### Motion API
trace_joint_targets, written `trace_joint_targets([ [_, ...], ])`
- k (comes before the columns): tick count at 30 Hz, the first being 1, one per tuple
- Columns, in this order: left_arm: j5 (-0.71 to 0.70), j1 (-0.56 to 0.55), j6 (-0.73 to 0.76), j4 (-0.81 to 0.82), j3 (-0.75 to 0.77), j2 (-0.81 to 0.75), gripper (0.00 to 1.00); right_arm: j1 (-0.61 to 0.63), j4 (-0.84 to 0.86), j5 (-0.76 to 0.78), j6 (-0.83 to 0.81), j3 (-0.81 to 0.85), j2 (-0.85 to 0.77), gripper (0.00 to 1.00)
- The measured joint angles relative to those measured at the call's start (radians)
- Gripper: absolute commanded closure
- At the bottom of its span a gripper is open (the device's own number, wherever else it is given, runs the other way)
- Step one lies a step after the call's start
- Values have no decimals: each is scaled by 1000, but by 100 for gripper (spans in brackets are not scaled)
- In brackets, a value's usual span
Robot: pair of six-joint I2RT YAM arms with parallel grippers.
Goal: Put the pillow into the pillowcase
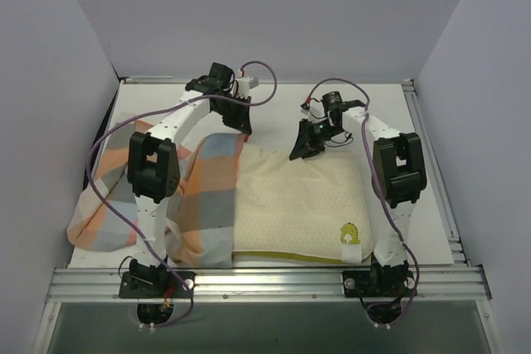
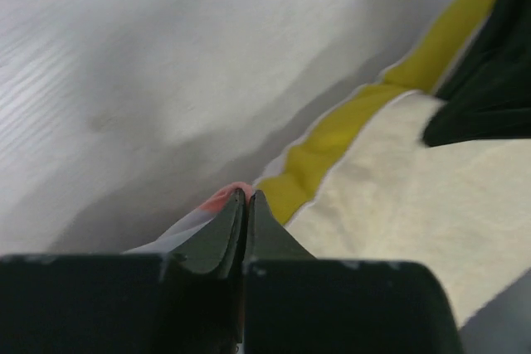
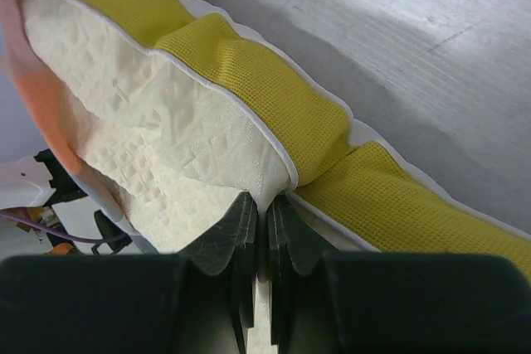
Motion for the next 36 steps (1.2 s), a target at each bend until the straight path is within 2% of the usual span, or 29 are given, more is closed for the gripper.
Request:
trace_joint_targets([
  [3, 97, -56, -120, 92, -6, 0, 100, 10, 32, -22, 58, 0, 0, 100],
  [7, 175, -96, -301, 345, -145, -45, 100, -11, 90, -60, 137, -19, -16, 100],
  [10, 198, -105, -390, 475, -208, -51, 100, -47, 107, -83, 173, -39, -50, 100],
  [22, 201, -218, -464, 624, -72, 60, 100, -183, 190, -134, 298, -34, -84, 100],
  [23, 201, -221, -465, 621, -44, 76, 92, -183, 196, -133, 294, -37, -86, 100],
  [25, 193, -222, -454, 599, 15, 106, 69, -183, 197, -121, 271, -47, -87, 100],
  [26, 191, -217, -443, 574, 40, 113, 54, -185, 195, -111, 259, -51, -87, 95],
  [27, 185, -214, -418, 541, 60, 115, 46, -190, 188, -101, 242, -55, -87, 86],
  [28, 175, -208, -389, 501, 79, 114, 39, -200, 176, -87, 225, -55, -87, 61],
  [29, 160, -202, -354, 470, 95, 106, 21, -206, 159, -73, 208, -55, -88, 49],
  [30, 132, -194, -307, 442, 96, 89, 11, -214, 148, -60, 189, -54, -90, 41],
  [31, 96, -186, -261, 402, 95, 64, 3, -224, 137, -42, 171, -55, -96, 27],
  [34, -15, -140, -127, 317, 27, -77, 3, -244, 88, 16, 118, -59, -150, 20],
  [36, -76, -93, -54, 286, -72, -232, 3, -257, 50, 60, 67, -77, -233, 17],
])
